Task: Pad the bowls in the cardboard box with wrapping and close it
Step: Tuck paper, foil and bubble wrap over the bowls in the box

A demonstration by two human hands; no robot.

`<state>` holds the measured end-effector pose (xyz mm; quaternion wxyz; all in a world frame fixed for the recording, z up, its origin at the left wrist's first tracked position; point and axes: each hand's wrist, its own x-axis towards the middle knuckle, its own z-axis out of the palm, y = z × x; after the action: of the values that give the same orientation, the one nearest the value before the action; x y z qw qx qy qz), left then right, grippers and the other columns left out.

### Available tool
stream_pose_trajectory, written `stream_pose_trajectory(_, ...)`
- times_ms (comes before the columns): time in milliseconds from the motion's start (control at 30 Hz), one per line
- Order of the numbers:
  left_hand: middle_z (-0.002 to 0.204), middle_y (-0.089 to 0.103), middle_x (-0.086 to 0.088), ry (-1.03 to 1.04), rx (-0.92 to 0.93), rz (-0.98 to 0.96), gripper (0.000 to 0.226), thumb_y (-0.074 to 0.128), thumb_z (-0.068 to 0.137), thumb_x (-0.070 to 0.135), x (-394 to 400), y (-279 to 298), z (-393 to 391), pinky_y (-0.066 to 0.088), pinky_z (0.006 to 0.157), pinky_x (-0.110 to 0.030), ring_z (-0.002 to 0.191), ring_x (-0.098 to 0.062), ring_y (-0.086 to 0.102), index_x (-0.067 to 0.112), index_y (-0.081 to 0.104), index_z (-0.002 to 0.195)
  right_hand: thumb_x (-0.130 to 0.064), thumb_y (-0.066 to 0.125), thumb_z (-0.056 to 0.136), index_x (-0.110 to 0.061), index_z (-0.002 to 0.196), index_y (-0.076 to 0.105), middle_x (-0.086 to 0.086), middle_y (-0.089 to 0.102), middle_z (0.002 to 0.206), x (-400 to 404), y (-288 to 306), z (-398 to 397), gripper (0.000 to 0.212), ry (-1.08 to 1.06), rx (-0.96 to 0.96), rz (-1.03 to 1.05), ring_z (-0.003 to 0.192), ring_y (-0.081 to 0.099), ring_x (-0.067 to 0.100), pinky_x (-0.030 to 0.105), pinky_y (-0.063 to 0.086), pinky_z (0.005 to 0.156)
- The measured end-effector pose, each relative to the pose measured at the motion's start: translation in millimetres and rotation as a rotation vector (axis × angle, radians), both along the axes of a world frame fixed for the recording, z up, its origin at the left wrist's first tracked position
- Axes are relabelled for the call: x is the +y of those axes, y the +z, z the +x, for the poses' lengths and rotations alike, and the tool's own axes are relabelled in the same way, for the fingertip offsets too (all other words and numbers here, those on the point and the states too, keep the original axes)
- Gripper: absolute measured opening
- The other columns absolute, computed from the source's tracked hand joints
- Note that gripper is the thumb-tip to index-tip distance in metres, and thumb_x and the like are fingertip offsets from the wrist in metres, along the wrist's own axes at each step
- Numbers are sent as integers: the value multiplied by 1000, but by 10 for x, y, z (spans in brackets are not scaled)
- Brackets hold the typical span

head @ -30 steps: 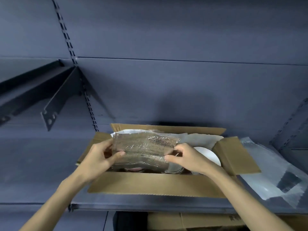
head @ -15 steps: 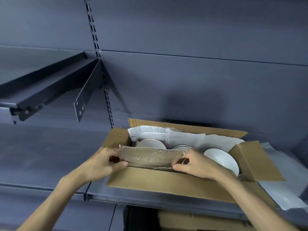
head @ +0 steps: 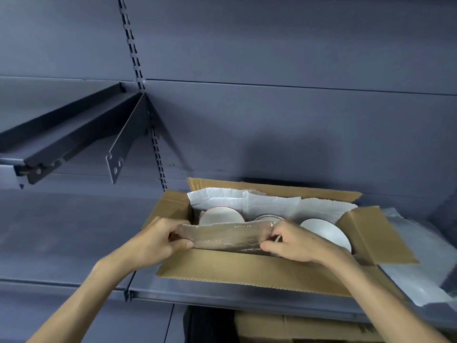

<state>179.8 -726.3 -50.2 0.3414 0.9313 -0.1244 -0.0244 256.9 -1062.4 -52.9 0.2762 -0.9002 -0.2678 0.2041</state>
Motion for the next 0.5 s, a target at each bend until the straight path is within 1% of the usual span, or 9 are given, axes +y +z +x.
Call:
stream_pose_trajectory(67,74,66,16,-9,9,60,18,74,92,22,9,-7,10,41,64,-26,72,-6,55,28,64,78,-51,53,88,-7,83,64,13,63,84,57,-14,-29,46,24,30,-77,70,51,17,45,50,74)
stream_pose_trajectory(133,79,66,14,8,-15,113,11,74,92,24,36,-10,14,45,67,-28,76,-8,56,30,67,85,-64,51,84,-18,89,68,-1,67,90,96,-17,-66,49,16,77,-118,81,62,18,44,53,83)
stream_pose_trajectory(200,81,67,15,25,-15,149,12,73,92,23,62,2,14,50,71,-27,80,-7,59,34,69,89,-76,50,83,-41,109,70,-19,68,98,126,15,-113,47,15,118,-109,90,63,2,25,53,81)
stream_pose_trajectory(233,82,68,15,20,-10,169,15,72,92,21,65,17,12,52,73,-28,82,-6,61,35,70,88,-78,48,86,-56,119,64,-30,65,100,157,38,-134,43,40,134,-85,93,61,-6,17,49,80)
stream_pose_trajectory(267,83,69,14,8,-7,191,19,71,92,18,59,29,12,53,75,-31,84,-6,62,36,70,86,-78,46,88,-66,123,58,-38,62,105,187,62,-147,39,61,152,-65,98,59,-11,15,46,84)
stream_pose_trajectory(300,85,69,13,-6,-5,208,21,71,91,17,42,38,8,54,76,-32,84,-5,62,37,69,84,-78,44,89,-69,124,55,-41,61,111,218,80,-164,38,64,173,-58,103,58,-11,19,45,91)
stream_pose_trajectory(367,89,67,12,-24,-2,218,20,69,88,19,-8,55,-7,55,77,-35,85,-5,62,38,69,85,-86,41,84,-68,119,57,-30,64,114,247,71,-165,42,56,194,-89,104,60,-3,29,48,96)
stream_pose_trajectory(467,96,67,12,-25,46,151,11,65,87,41,-44,124,-43,55,81,-39,89,-8,63,41,70,97,-105,39,63,-65,110,56,-21,65,104,216,48,-188,64,18,209,-173,95,62,-1,25,48,81)
stream_pose_trajectory(500,98,69,12,-16,89,73,24,58,88,57,-56,185,-52,55,83,-39,92,-9,64,41,71,101,-107,38,58,-60,109,58,-21,65,105,202,54,-187,72,14,211,-183,95,62,-1,23,46,77)
